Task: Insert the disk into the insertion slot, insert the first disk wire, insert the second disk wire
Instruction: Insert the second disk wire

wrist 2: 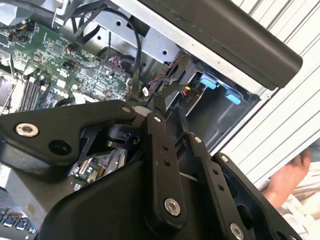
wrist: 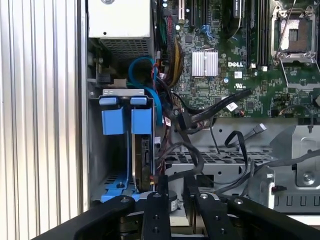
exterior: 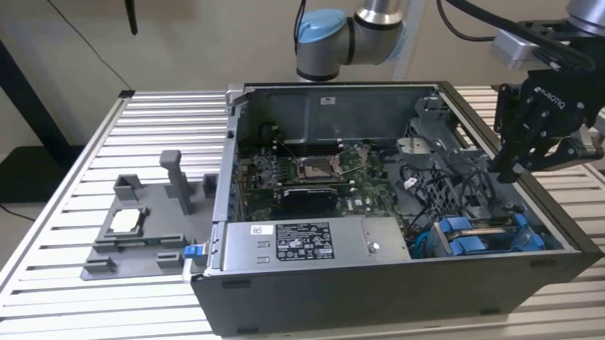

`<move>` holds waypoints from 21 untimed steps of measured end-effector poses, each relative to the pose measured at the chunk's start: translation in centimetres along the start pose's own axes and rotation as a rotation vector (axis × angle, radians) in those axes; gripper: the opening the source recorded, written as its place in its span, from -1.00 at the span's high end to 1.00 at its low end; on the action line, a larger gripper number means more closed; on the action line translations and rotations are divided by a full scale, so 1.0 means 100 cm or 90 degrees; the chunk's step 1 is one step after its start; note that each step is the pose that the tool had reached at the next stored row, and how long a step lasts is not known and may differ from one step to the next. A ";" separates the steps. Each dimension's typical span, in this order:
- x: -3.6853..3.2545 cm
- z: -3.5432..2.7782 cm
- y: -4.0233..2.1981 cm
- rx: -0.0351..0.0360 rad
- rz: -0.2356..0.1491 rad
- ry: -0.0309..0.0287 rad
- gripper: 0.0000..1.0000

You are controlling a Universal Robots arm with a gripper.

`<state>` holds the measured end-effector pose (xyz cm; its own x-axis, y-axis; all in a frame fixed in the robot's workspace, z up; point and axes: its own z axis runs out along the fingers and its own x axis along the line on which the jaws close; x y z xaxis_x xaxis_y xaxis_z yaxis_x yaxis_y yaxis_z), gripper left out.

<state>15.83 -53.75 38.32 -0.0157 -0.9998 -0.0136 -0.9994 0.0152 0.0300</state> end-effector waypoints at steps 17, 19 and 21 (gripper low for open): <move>-0.0059 0.0015 0.0471 0.0061 0.000 -0.0001 0.46; -0.0070 0.0017 0.0533 0.0087 0.000 -0.0001 0.46; -0.0081 0.0020 0.0585 0.0147 0.000 -0.0002 0.46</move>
<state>9.99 -52.84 38.31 -0.0152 -0.9998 -0.0138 -0.9999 0.0151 0.0069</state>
